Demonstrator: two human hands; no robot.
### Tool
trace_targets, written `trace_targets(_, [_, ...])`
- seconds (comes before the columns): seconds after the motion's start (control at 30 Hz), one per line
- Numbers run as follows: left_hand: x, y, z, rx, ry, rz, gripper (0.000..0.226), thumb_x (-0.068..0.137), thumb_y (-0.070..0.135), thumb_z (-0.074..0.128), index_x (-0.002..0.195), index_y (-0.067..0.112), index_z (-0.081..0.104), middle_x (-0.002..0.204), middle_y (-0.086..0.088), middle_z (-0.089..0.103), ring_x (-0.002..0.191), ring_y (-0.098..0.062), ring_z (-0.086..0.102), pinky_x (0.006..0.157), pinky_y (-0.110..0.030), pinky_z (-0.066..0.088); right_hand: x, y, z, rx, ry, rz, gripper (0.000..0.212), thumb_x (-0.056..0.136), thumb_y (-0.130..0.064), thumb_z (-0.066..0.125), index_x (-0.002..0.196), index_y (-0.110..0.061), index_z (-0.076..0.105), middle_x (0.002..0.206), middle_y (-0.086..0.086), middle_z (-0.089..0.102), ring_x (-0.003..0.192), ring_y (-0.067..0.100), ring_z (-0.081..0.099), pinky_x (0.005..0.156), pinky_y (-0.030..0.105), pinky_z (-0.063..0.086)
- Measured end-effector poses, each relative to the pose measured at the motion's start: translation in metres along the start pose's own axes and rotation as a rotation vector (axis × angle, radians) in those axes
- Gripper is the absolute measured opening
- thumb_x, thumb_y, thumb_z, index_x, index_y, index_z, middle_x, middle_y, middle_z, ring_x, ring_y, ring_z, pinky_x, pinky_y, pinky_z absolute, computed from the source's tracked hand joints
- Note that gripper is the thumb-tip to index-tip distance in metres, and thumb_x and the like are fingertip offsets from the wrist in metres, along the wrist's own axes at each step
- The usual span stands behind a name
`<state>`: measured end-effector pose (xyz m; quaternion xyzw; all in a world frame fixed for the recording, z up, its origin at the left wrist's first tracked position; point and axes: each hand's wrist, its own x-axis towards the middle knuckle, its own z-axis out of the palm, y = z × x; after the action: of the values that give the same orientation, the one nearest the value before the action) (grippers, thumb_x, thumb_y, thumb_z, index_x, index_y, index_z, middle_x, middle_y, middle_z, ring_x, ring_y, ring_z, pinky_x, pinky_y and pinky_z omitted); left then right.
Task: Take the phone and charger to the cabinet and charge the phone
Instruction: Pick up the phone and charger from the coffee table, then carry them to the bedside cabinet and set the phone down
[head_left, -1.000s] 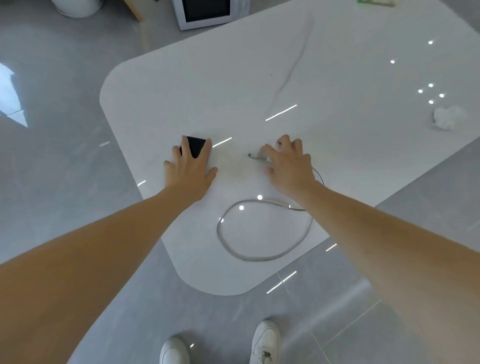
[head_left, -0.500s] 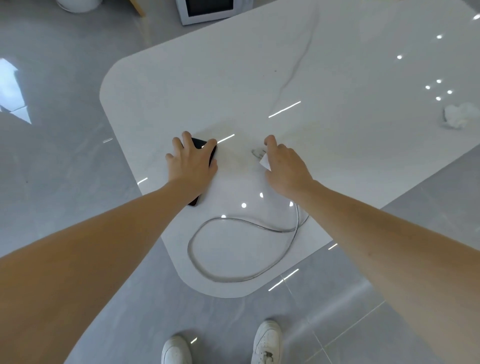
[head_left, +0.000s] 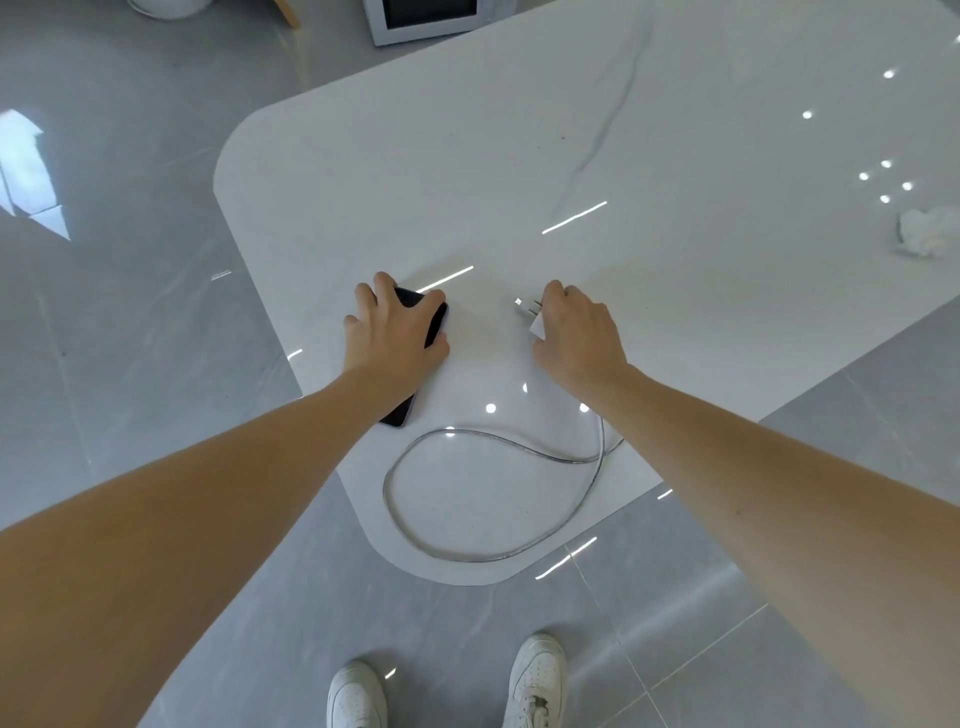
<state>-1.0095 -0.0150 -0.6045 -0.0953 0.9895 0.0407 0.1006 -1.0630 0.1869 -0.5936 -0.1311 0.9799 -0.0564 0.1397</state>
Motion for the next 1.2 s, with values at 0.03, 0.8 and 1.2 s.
trace_targets(0.03, [-0.003, -0.001, -0.001, -0.002, -0.003, 0.008, 0.043, 0.098, 0.042, 0.056, 0.139, 0.029, 0.055, 0.127, -0.018, 0.043, 0.109, -0.037, 0.045, 0.077, -0.042, 0.047, 0.000, 0.000, 0.000, 0.025, -0.005, -0.002, 0.023, 0.091, 0.000, 0.054, 0.114, -0.003, 0.052, 0.104, 0.014, 0.058, 0.077, 0.033, 0.048, 0.071, 0.034, 0.035])
trace_targets(0.8, [-0.205, -0.105, -0.293, -0.188, 0.071, -0.234, 0.045, 0.098, 0.039, 0.055, 0.142, 0.035, 0.055, 0.130, -0.012, 0.046, 0.107, -0.033, 0.046, 0.085, -0.040, 0.047, -0.151, -0.202, -0.237, 0.394, 0.045, -0.139, 0.019, 0.088, -0.019, 0.065, 0.106, -0.017, 0.060, 0.078, 0.004, 0.062, 0.073, 0.035, 0.065, 0.060, 0.036, 0.055])
trace_targets(1.2, [-0.444, -0.149, -0.450, -0.249, 0.309, -0.686, 0.047, 0.099, 0.043, 0.057, 0.144, 0.032, 0.056, 0.136, -0.014, 0.046, 0.114, -0.035, 0.047, 0.090, -0.046, 0.054, -0.309, -0.355, -0.374, 0.465, -0.021, -0.646, 0.017, 0.086, -0.020, 0.071, 0.098, -0.020, 0.059, 0.085, 0.001, 0.062, 0.081, 0.034, 0.061, 0.065, 0.031, 0.042])
